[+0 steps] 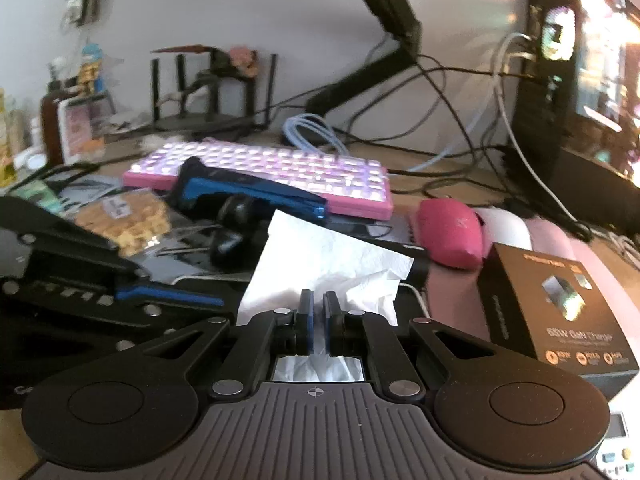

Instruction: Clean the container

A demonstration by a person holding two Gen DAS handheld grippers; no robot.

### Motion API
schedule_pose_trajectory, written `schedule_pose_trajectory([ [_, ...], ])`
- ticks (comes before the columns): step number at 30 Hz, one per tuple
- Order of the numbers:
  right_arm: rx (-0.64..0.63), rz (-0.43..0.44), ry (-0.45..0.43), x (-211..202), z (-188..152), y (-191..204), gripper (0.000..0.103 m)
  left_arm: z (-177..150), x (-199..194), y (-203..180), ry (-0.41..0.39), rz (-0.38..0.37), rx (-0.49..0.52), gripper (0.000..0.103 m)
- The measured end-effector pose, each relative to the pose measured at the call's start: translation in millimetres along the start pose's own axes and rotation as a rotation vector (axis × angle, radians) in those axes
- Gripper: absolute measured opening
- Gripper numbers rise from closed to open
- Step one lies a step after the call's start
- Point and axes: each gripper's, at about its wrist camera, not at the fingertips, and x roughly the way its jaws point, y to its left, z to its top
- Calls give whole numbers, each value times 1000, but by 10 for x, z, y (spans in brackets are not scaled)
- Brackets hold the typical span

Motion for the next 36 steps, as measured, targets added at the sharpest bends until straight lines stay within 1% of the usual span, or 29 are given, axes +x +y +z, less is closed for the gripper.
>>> schedule_pose_trajectory([
  [5, -12, 45, -1, -55, 3, 79, 8, -1, 0, 3, 0, -3, -4, 9],
  [9, 15, 82, -1, -117, -14, 63, 8, -2, -3, 0, 0, -3, -5, 9],
  [11, 30, 85, 0, -148, -25, 50, 8, -2, -3, -4, 0, -2, -3, 9],
  [17, 46, 20, 6, -159, -44, 14, 8, -4, -5, -14, 0, 0, 0, 9],
  [21, 69, -5, 8, -137, -36, -63, 8, -5, -7, -22, 0, 2, 3, 9],
  [26, 51, -46, 10, -57, -14, -67, 8, -7, -8, -31, 0, 4, 6, 9],
  [30, 26, -44, 12, 48, -28, -44, 8, -3, -4, -32, 0, 1, 5, 9],
  [36, -9, -2, 9, 157, -65, -26, 8, 1, 3, -24, 0, -4, 0, 9],
])
